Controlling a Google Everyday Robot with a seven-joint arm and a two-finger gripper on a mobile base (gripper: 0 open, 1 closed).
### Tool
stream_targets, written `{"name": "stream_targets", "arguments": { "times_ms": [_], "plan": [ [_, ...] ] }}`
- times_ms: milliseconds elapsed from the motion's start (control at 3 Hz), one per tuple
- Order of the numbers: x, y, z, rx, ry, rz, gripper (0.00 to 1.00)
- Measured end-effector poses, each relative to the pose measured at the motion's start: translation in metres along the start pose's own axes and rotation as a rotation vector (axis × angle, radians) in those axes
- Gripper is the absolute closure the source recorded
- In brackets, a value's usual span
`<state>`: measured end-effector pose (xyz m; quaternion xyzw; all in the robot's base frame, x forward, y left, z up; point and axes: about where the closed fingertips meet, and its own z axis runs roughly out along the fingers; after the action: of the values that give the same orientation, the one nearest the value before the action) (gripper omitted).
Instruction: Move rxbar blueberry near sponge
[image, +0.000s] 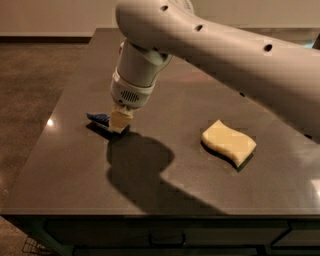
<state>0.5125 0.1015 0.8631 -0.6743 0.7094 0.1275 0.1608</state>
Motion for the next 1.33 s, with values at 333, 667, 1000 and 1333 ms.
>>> {"name": "stream_targets", "arguments": {
  "times_ms": [333, 667, 1000, 1333],
  "plan": [
    [0.023, -0.021, -0.023, 0.039, -0.001, 0.046, 1.00],
    [0.051, -0.042, -0.048, 0.086, -0.001, 0.104, 1.00],
    [0.085, -0.058, -0.070, 0.124, 0.003, 0.159, 1.00],
    [0.118, -0.062, -0.086, 0.141, 0.018, 0.197, 1.00]
  ]
}}
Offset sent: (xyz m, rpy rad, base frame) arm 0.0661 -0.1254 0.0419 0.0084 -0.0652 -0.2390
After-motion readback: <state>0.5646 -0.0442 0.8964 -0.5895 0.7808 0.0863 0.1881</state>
